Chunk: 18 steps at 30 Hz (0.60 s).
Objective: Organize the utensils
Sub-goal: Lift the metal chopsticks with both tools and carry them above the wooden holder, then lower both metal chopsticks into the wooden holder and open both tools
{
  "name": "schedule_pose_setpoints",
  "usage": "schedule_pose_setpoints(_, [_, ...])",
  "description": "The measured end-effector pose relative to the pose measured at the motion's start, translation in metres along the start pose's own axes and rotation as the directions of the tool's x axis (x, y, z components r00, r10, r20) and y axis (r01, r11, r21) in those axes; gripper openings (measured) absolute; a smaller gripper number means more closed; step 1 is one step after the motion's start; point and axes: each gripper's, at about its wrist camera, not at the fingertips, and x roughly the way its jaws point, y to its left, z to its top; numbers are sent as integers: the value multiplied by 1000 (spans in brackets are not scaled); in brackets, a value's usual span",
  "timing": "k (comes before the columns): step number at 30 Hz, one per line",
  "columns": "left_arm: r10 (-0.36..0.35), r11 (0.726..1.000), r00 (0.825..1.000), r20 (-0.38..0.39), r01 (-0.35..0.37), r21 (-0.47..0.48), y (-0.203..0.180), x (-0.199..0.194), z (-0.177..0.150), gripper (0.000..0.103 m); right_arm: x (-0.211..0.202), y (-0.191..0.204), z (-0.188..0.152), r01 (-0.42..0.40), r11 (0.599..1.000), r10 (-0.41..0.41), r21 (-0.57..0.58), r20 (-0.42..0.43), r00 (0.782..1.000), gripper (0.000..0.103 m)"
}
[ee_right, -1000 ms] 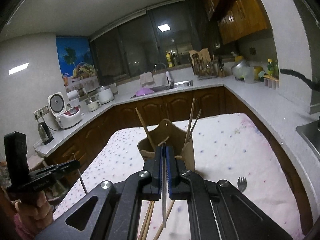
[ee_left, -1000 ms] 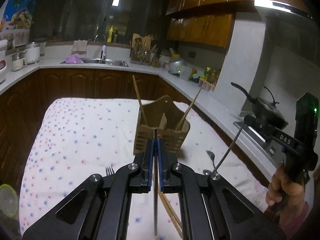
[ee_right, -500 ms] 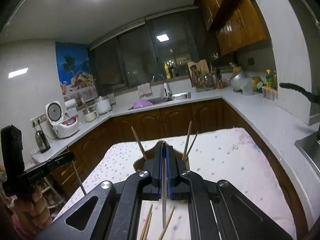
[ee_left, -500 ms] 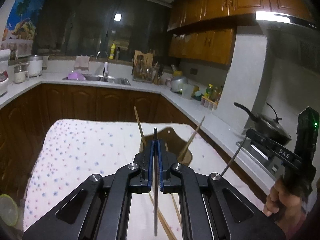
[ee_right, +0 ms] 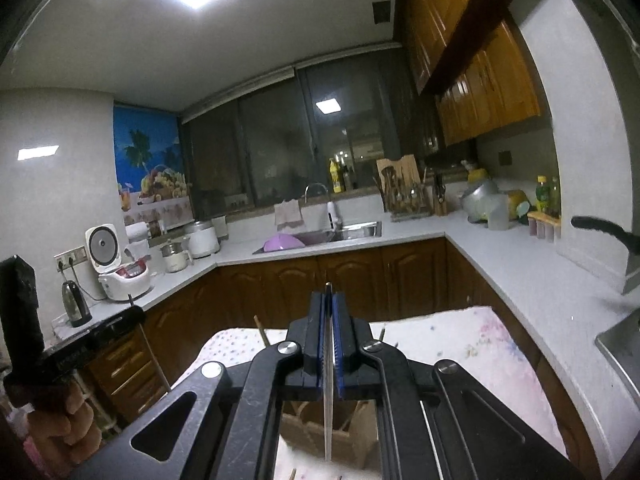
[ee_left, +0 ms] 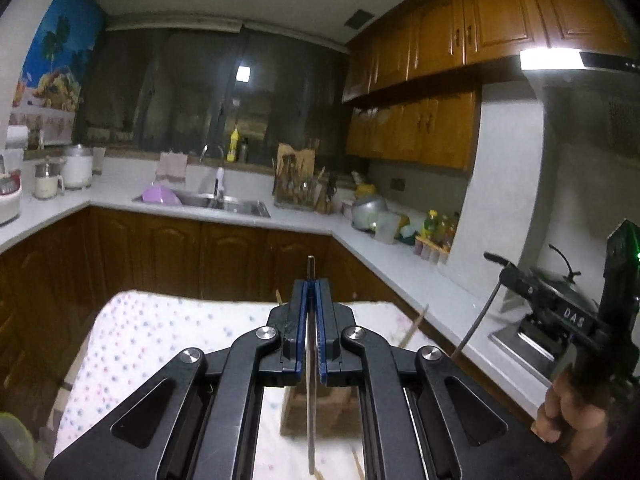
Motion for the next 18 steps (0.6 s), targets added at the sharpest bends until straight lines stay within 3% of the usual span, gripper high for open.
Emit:
schedule_pose_setpoints(8, [42,998,994,96,-45,32,-10,32,18,3,24,1,9,19,1000,-18,-22,47,999,4])
schedule_pose_setpoints(18, [84,996,990,117,-85,3,-11,87,6,3,52,-12,2,32,999,-32,-14,55,998,4])
